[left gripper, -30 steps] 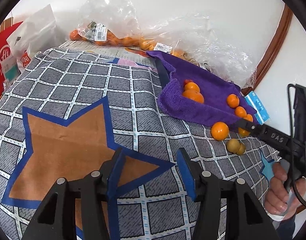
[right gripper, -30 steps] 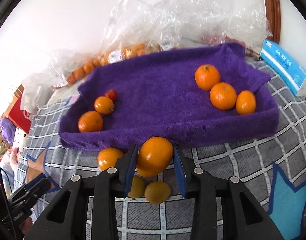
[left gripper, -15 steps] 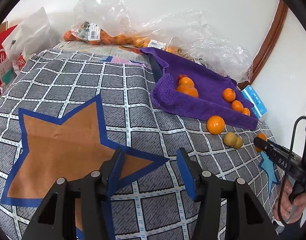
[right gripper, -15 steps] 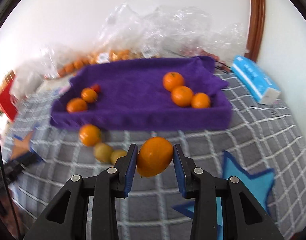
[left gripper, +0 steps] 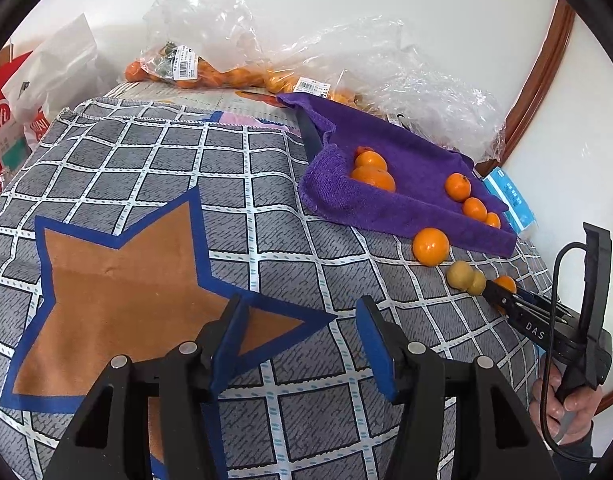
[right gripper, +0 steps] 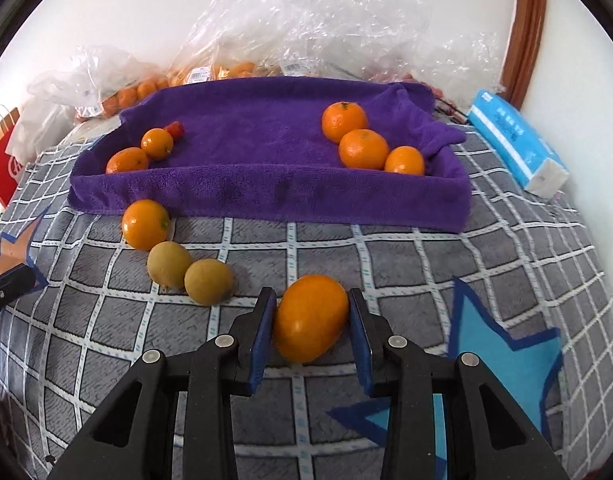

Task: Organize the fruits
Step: 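Close the right tool on the oval orange fruit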

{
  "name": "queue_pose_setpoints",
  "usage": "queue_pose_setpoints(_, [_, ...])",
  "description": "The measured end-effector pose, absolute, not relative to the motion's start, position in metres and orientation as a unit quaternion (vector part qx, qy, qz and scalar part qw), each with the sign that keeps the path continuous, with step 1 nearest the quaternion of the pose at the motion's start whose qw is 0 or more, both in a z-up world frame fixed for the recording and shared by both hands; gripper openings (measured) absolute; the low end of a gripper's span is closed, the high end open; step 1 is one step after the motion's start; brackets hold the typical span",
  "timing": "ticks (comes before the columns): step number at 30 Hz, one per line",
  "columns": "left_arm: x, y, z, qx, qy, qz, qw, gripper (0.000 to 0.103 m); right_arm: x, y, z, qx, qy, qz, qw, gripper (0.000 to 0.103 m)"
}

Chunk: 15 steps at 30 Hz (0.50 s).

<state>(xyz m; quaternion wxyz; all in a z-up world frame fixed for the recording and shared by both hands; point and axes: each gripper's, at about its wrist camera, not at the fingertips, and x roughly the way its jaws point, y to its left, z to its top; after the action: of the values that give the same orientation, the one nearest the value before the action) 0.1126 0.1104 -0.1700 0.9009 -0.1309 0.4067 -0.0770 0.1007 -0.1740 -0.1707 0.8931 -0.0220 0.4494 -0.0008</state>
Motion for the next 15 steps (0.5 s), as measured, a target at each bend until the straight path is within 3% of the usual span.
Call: queue_pose_setpoints(15, [0.1120, 0.1147, -0.1712, -0.148, 0.405, -0.081, 0.899, 0.054, 0.1052, -0.1772, -0.1714, -0.005, 0.448, 0.005, 0.894, 0.036])
